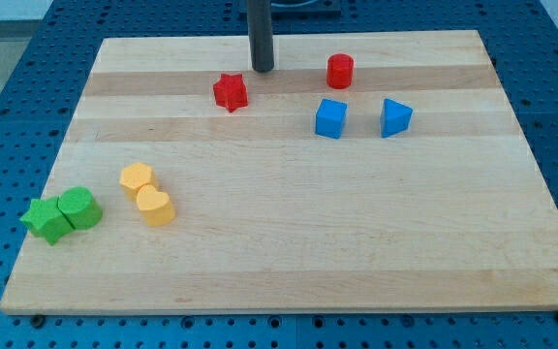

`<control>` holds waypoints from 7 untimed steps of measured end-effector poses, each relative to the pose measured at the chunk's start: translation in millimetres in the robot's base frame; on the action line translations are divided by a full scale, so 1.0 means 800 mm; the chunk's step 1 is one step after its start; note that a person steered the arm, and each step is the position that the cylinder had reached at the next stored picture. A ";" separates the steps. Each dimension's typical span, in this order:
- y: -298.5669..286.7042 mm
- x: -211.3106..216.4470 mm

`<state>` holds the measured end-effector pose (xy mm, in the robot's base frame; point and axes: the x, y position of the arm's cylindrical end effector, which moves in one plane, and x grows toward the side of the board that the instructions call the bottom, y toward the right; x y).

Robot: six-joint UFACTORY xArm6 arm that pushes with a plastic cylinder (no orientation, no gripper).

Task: Place your hand to the left of the red star

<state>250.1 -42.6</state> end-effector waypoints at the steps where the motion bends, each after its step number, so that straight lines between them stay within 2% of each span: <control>1: 0.001 -0.025; 4: 0.005 -0.019; 5: 0.045 0.033; 6: 0.021 0.093; 7: -0.023 0.128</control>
<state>352.4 -60.9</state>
